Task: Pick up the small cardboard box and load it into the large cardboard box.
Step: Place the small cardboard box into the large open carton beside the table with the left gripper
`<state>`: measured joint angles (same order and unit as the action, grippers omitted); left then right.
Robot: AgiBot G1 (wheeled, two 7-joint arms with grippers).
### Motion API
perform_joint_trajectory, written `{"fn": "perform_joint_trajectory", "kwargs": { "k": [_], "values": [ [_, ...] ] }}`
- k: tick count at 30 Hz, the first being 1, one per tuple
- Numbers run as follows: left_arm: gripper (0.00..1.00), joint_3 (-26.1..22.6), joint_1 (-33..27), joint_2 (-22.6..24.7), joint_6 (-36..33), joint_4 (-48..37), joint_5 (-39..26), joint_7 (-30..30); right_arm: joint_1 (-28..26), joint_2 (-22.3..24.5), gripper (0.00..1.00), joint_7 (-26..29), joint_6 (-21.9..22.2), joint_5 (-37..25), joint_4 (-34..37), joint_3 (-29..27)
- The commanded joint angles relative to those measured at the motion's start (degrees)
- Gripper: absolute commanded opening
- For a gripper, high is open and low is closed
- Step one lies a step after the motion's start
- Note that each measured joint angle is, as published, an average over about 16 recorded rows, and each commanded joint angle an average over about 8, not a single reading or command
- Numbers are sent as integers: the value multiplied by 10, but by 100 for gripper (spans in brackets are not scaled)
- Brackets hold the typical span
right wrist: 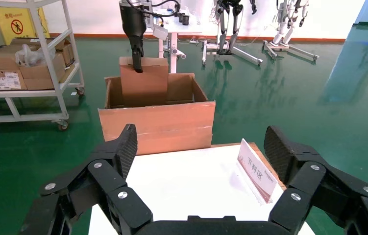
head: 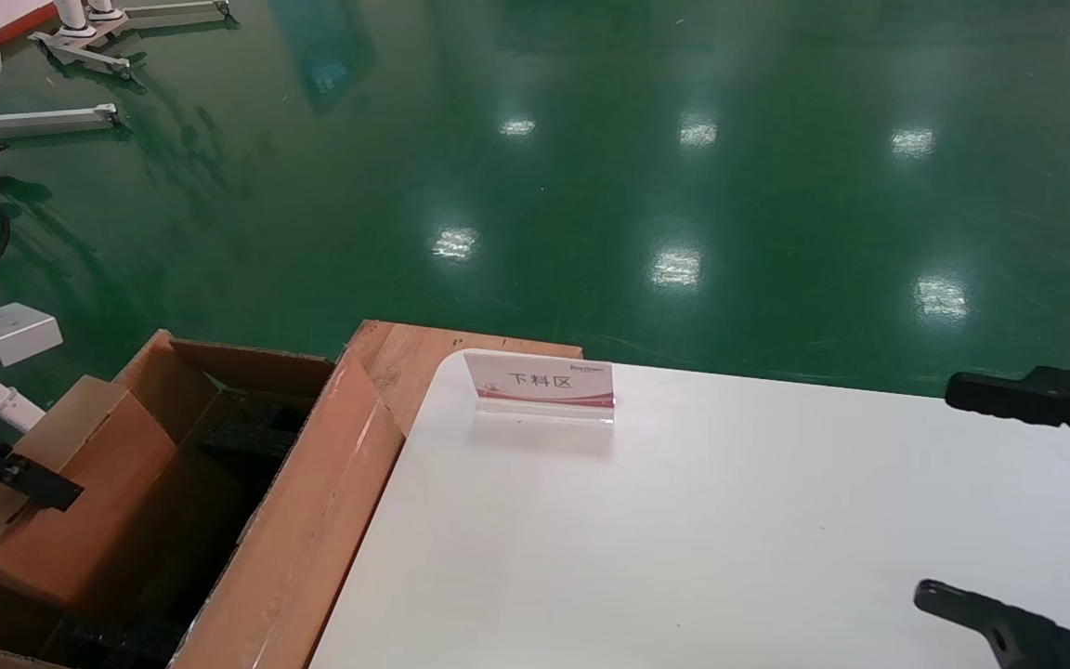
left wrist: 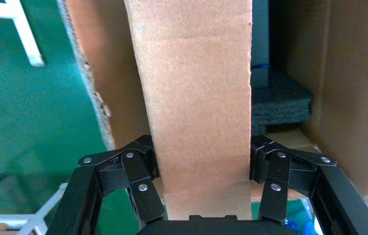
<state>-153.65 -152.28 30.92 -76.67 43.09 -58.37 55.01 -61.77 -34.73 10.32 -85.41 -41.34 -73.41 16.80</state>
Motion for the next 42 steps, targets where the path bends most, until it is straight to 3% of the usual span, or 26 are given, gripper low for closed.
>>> {"fn": "perform_joint_trajectory", "kwargs": {
  "k": [1, 15, 30, 42],
  "values": [
    [0, 1, 9, 0, 8, -6, 0, -5, 0, 0, 100, 0, 0, 0, 0, 0],
    [0, 22, 112, 16, 56, -75, 40, -40, 0, 0, 100, 0, 0, 0, 0, 1],
    [0, 42, 161, 40, 54, -172, 70, -85, 0, 0, 100, -1, 0, 1, 0, 1],
    [0, 47, 233, 47, 70, -209, 89, -85, 0, 1, 100, -1, 1, 1, 0, 1]
  ]
}}
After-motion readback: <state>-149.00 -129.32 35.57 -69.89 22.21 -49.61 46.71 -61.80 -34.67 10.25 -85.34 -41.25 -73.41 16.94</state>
